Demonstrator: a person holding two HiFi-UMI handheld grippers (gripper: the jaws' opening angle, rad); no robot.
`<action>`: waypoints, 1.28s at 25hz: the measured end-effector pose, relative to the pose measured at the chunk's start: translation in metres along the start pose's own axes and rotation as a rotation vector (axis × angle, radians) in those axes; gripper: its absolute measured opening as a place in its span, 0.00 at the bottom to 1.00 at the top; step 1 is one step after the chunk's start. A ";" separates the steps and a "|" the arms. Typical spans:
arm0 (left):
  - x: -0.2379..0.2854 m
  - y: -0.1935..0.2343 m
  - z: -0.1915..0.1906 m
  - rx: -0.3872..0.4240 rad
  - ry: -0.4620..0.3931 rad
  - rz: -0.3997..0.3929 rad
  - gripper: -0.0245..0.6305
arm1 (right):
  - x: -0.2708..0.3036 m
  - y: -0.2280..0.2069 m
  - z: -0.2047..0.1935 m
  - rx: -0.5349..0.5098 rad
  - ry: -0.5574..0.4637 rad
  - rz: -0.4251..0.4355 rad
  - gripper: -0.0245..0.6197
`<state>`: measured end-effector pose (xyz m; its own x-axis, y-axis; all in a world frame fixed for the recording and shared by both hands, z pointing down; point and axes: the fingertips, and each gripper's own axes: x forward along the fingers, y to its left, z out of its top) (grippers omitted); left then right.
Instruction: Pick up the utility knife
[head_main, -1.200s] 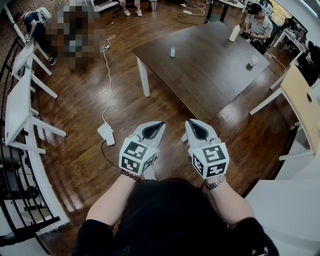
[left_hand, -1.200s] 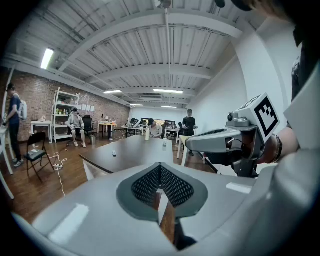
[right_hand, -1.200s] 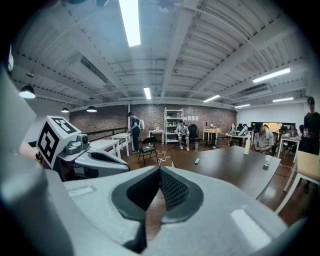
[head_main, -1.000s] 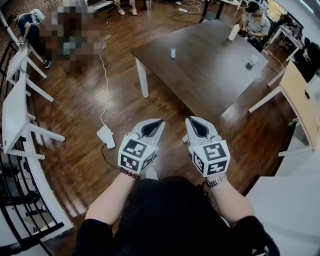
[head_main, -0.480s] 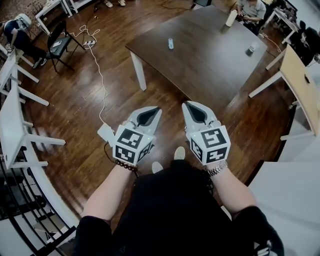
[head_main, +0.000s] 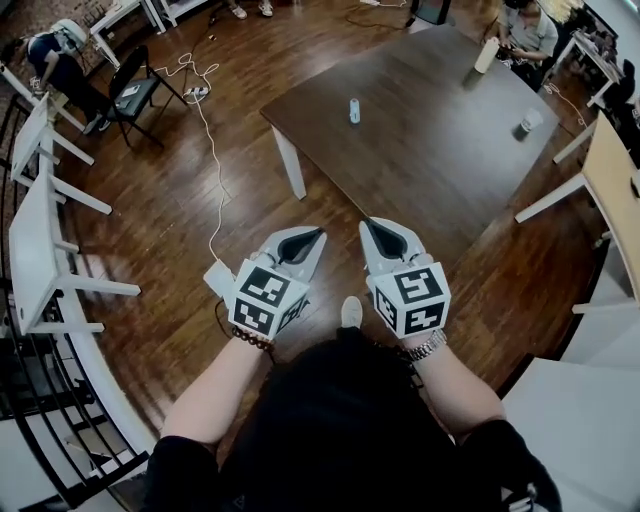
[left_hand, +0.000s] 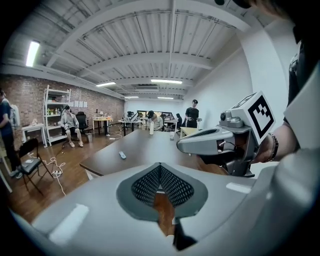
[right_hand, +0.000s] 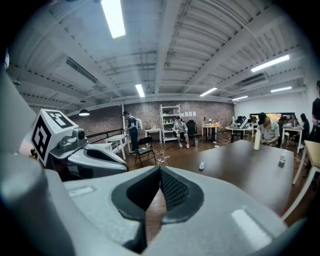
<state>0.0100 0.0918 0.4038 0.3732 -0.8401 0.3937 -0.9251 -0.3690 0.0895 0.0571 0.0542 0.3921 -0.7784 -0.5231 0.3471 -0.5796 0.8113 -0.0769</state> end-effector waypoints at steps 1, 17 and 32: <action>0.007 0.004 0.005 0.005 0.007 0.005 0.06 | 0.006 -0.006 0.002 0.005 0.001 0.011 0.03; 0.100 0.044 0.052 0.030 0.033 0.030 0.06 | 0.070 -0.086 0.025 0.005 0.030 0.068 0.08; 0.128 0.166 0.073 0.062 -0.003 -0.140 0.06 | 0.184 -0.097 0.060 0.014 0.076 -0.119 0.11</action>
<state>-0.0907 -0.1062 0.4024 0.4989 -0.7797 0.3784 -0.8578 -0.5067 0.0868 -0.0443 -0.1365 0.4076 -0.6839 -0.5937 0.4241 -0.6704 0.7407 -0.0441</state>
